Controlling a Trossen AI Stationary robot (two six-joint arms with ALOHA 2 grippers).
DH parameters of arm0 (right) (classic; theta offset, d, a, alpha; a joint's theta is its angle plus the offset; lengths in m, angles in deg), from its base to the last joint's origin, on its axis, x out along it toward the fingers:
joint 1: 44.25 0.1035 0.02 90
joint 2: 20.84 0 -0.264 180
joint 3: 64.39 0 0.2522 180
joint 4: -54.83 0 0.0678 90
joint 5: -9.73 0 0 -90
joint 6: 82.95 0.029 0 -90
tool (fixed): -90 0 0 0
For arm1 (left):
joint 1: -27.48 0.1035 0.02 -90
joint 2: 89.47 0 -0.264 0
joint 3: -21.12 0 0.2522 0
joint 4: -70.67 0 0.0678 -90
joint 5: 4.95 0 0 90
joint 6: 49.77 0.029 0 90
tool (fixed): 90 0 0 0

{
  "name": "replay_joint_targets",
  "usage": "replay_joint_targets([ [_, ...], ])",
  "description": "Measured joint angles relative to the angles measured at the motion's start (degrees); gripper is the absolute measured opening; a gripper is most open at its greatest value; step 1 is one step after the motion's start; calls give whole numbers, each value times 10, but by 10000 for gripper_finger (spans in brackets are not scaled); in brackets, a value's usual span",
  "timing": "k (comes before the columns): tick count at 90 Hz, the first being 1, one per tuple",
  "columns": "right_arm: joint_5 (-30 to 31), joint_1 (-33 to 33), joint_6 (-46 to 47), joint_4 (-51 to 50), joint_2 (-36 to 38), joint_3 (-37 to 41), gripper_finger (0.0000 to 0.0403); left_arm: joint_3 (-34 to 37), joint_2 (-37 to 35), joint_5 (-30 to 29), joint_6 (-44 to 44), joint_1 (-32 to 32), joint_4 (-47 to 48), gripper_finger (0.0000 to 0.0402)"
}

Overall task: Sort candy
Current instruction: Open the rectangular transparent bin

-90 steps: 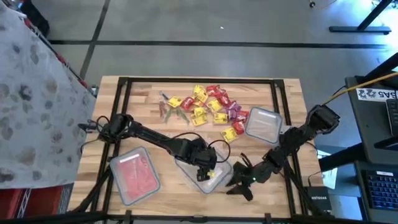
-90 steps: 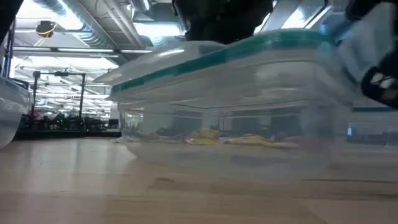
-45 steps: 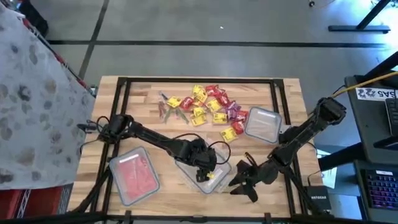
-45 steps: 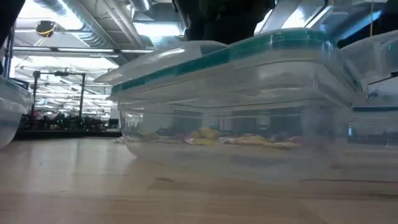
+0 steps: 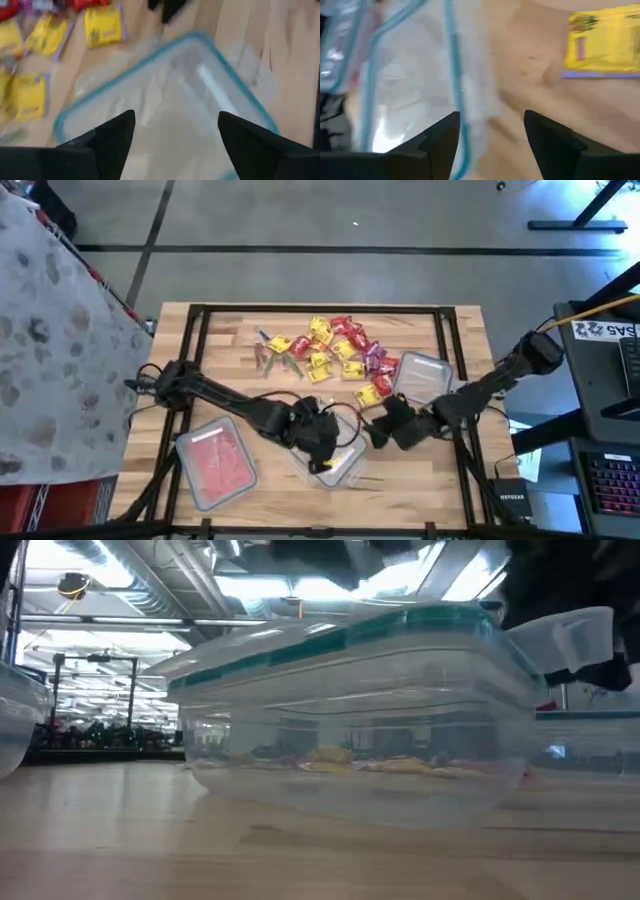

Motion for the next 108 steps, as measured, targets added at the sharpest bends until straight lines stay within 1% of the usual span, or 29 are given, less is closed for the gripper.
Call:
replay_joint_targets([
  [5,-15,-20,-11,19,-7,9,209,3,0,0,-32,-14,45,274],
  [9,-24,-32,-15,61,-14,20,209,13,2,7,-71,-26,73,274],
  [16,-50,-48,-22,132,-24,43,209,37,3,48,-136,-39,100,274],
  [22,-56,-56,-20,160,-34,58,209,51,3,83,-173,-50,123,274],
  [27,-52,-57,-13,171,-37,66,209,56,3,98,-199,-61,154,274],
  [39,-51,-57,-13,198,-37,78,209,58,3,105,-225,-90,191,274],
  [48,-68,-57,-27,253,-37,85,209,58,3,104,-229,-108,205,274],
  [59,-84,-56,-31,304,-41,94,209,59,3,100,-245,-117,205,274],
  [65,-86,-56,-27,305,-40,95,209,59,3,97,-246,-117,204,274],
  [76,-86,-56,-19,304,-41,95,209,59,7,70,-256,-118,202,274],
  [82,-88,-56,-13,305,-41,95,209,70,11,64,-261,-118,182,274],
  [95,-113,-56,-14,313,-41,95,209,112,12,68,-272,-112,110,274],
  [108,-140,-56,-40,356,-41,95,209,135,13,73,-278,-102,75,274],
])
